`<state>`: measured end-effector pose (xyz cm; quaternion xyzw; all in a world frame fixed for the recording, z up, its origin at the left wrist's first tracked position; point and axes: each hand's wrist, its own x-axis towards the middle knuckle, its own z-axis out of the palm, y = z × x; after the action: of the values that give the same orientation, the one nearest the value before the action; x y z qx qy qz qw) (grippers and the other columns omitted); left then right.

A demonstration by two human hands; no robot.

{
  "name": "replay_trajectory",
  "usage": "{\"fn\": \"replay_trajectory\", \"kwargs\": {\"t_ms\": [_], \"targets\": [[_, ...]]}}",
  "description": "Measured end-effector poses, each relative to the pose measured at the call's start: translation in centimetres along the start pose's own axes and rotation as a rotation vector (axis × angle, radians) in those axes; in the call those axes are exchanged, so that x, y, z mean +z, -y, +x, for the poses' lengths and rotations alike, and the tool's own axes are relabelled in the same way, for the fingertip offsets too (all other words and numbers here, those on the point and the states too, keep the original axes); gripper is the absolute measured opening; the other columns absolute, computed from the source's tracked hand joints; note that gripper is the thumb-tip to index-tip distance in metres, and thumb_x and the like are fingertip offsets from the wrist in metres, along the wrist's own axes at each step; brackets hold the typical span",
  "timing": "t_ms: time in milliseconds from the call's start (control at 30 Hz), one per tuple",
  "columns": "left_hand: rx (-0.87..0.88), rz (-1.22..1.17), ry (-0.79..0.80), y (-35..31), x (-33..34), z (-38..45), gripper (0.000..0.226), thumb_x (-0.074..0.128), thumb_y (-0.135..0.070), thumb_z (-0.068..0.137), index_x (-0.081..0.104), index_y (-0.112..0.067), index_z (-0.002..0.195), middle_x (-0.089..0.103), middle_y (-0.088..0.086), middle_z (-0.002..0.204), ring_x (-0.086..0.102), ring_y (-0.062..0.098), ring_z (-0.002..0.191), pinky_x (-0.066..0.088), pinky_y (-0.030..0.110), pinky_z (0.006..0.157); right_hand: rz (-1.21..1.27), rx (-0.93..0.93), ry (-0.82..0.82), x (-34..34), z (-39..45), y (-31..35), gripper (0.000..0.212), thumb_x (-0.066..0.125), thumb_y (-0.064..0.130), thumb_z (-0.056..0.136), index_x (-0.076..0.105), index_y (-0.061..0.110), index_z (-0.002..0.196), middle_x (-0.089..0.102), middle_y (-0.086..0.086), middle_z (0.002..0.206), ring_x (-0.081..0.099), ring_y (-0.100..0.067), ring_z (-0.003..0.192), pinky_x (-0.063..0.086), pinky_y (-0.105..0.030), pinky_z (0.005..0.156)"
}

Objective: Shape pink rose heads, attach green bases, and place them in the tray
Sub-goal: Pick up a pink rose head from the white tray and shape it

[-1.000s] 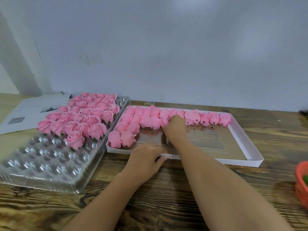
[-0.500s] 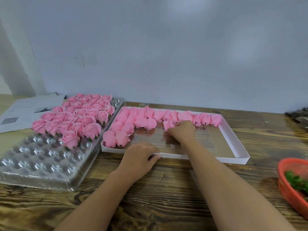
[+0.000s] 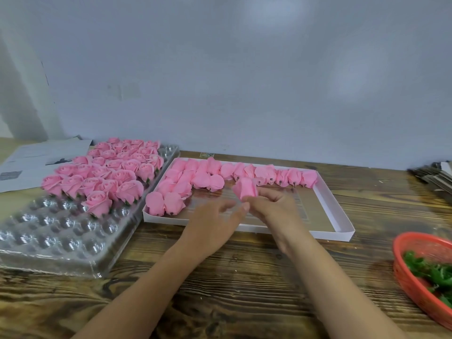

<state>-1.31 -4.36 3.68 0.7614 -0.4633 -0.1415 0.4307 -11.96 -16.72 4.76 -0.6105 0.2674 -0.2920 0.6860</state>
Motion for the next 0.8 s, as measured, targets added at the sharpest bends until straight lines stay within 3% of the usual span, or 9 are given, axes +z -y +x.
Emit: {"fn": "replay_trajectory", "kwargs": {"t_ms": [67, 133, 200, 300, 400, 467, 600, 700, 800], "targets": [[-0.079, -0.348, 0.087, -1.7, 0.6, 0.2, 0.05, 0.053, -0.077, 0.084, 0.072, -0.039, 0.111, 0.073, -0.026, 0.109, 0.065, -0.008, 0.104, 0.05, 0.023, 0.092, 0.018, -0.051, 0.031, 0.4, -1.4, 0.0, 0.021, 0.078, 0.012, 0.083, 0.078, 0.014, 0.104, 0.078, -0.008, 0.098, 0.074, -0.022, 0.097, 0.058, -0.03, 0.089], [-0.154, -0.655, 0.139, -2.6, 1.2, 0.5, 0.043, 0.063, -0.064, 0.087, 0.075, -0.027, 0.107, 0.077, -0.009, 0.107, 0.07, 0.006, 0.107, 0.054, 0.03, 0.096, 0.052, -0.094, 0.039, 0.7, -2.4, -0.1, 0.02, 0.075, 0.007, 0.084, 0.078, 0.013, 0.103, 0.078, -0.009, 0.093, 0.075, -0.02, 0.087, 0.058, -0.027, 0.079], [-0.143, -0.814, 0.14, -2.9, 1.7, 0.6, 0.035, 0.071, -0.047, 0.089, 0.076, -0.016, 0.102, 0.077, 0.006, 0.105, 0.071, 0.019, 0.105, 0.053, 0.04, 0.102, 0.068, -0.137, 0.057, 0.8, -3.3, 0.0, 0.025, 0.069, -0.003, 0.085, 0.078, 0.012, 0.103, 0.077, -0.009, 0.088, 0.072, -0.015, 0.079, 0.056, -0.023, 0.073], [-0.105, -0.981, 0.194, -2.8, 1.8, 0.5, 0.034, 0.083, -0.04, 0.078, 0.077, -0.016, 0.102, 0.075, 0.01, 0.098, 0.071, 0.017, 0.095, 0.056, 0.033, 0.089, 0.089, -0.144, 0.088, 0.5, -4.2, 0.0, 0.027, 0.07, -0.003, 0.085, 0.078, 0.012, 0.106, 0.077, -0.014, 0.097, 0.073, -0.02, 0.089, 0.058, -0.026, 0.077], [-0.084, -1.029, 0.293, -2.5, 1.5, 0.2, 0.052, 0.089, -0.04, 0.073, 0.075, -0.012, 0.114, 0.073, 0.013, 0.106, 0.07, 0.02, 0.101, 0.056, 0.027, 0.085, 0.133, -0.107, 0.133, 0.1, -4.7, -0.4, 0.028, 0.07, 0.0, 0.086, 0.076, 0.012, 0.112, 0.075, -0.017, 0.107, 0.07, -0.033, 0.104, 0.057, -0.042, 0.094], [-0.096, -1.035, 0.314, -2.3, 1.2, -0.1, 0.058, 0.09, -0.04, 0.072, 0.073, -0.014, 0.12, 0.073, 0.01, 0.109, 0.069, 0.019, 0.106, 0.054, 0.026, 0.089, 0.17, -0.094, 0.163, 0.1, -4.9, -0.6, 0.03, 0.071, 0.002, 0.086, 0.074, 0.008, 0.115, 0.074, -0.018, 0.11, 0.068, -0.036, 0.109, 0.055, -0.044, 0.098], [-0.095, -1.02, 0.379, -2.3, 0.7, -0.7, 0.062, 0.09, -0.046, 0.07, 0.073, -0.019, 0.123, 0.073, 0.002, 0.115, 0.068, 0.015, 0.109, 0.054, 0.027, 0.089, 0.298, -0.059, 0.3, 0.3, -5.2, -0.6, 0.033, 0.074, 0.005, 0.079, 0.073, 0.002, 0.113, 0.073, -0.02, 0.11, 0.07, -0.027, 0.104, 0.056, -0.032, 0.095], [-0.082, -1.0, 0.422, -2.4, 0.2, -0.9, 0.047, 0.089, -0.049, 0.068, 0.079, -0.025, 0.107, 0.068, -0.003, 0.132, 0.064, 0.016, 0.122, 0.054, 0.029, 0.094, 0.393, 0.042, 0.375, 0.0, -5.0, -0.8, 0.03, 0.074, 0.006, 0.077, 0.076, 0.003, 0.107, 0.073, -0.018, 0.109, 0.07, -0.022, 0.101, 0.057, -0.026, 0.088], [-0.089, -0.981, 0.432, -2.3, 0.3, -1.1, 0.067, 0.09, -0.056, 0.062, 0.076, -0.023, 0.118, 0.069, 0.001, 0.131, 0.064, 0.019, 0.124, 0.054, 0.03, 0.095, 0.462, 0.129, 0.465, -0.2, -4.8, -0.8, 0.029, 0.074, 0.003, 0.079, 0.075, 0.0, 0.108, 0.073, -0.017, 0.109, 0.071, -0.019, 0.098, 0.058, -0.023, 0.084]]}}
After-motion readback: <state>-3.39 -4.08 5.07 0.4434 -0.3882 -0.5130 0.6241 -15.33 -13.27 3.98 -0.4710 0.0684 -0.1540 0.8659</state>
